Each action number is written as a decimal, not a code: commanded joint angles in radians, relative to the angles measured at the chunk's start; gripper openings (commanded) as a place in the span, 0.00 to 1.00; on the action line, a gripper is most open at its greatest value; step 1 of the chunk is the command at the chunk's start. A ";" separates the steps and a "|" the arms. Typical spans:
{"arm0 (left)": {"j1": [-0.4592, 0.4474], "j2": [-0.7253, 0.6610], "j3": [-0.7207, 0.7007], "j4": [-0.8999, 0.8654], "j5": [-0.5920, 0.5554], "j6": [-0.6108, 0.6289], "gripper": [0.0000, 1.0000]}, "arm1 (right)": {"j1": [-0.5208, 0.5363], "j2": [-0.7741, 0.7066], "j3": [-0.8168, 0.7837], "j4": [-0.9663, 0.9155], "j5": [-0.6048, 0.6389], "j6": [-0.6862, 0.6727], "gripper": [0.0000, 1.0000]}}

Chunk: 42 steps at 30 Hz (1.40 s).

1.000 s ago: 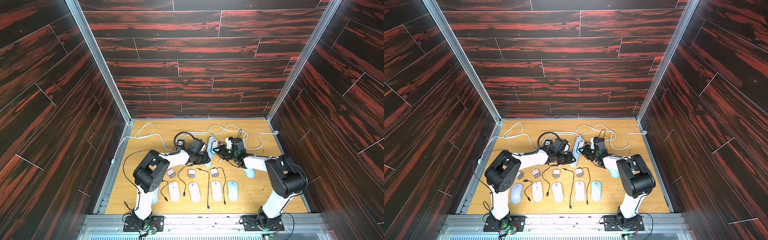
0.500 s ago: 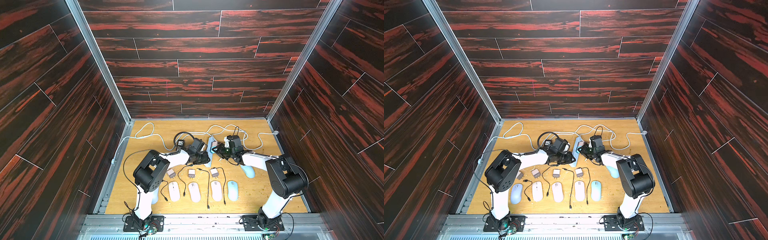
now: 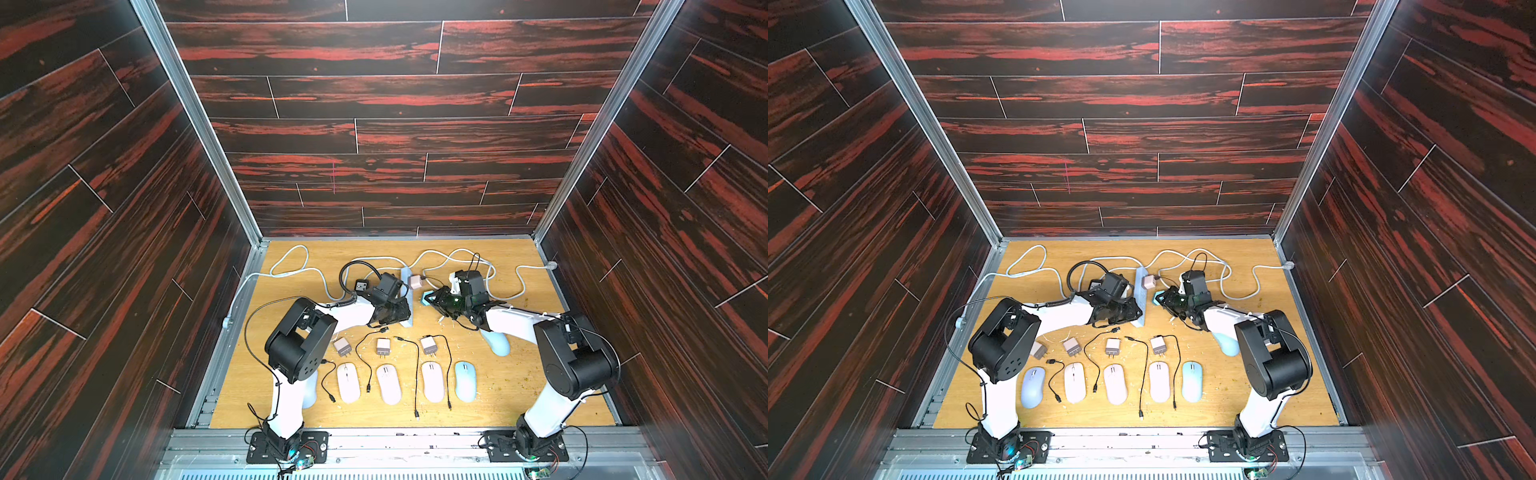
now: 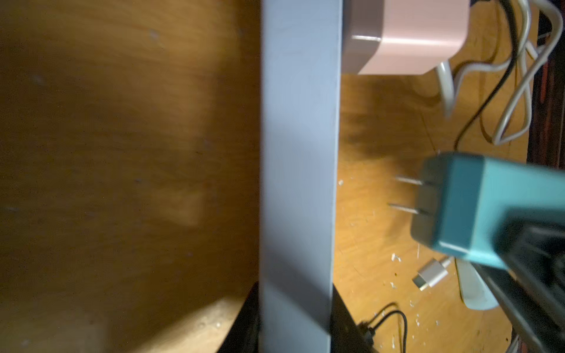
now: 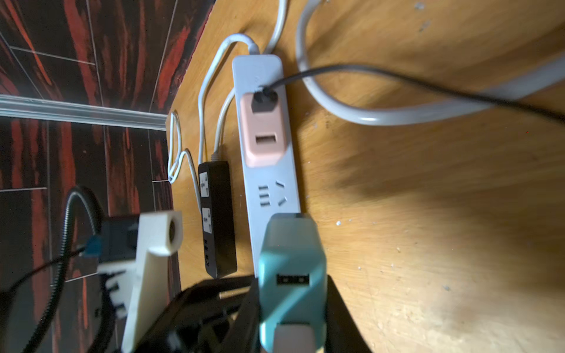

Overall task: Unplug the wireless mouse
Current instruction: Remove the plug from the socket, then remove the power cord from the plug.

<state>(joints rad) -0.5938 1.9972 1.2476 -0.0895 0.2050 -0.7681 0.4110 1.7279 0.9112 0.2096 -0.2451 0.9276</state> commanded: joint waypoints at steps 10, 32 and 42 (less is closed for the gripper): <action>0.016 0.055 0.010 -0.052 -0.057 -0.039 0.00 | 0.005 -0.247 -0.079 -0.005 0.031 -0.135 0.00; -0.013 -0.426 -0.015 -0.065 -0.097 0.437 1.00 | -0.005 -0.531 0.066 -0.486 -0.002 -0.411 0.00; -0.083 -0.635 -0.352 0.433 0.053 0.898 0.99 | -0.005 -0.559 0.145 -0.609 -0.092 -0.501 0.00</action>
<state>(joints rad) -0.6434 1.4002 0.9417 0.1894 0.1741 -0.1207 0.4080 1.1912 1.0256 -0.3538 -0.2710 0.4778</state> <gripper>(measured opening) 0.991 0.283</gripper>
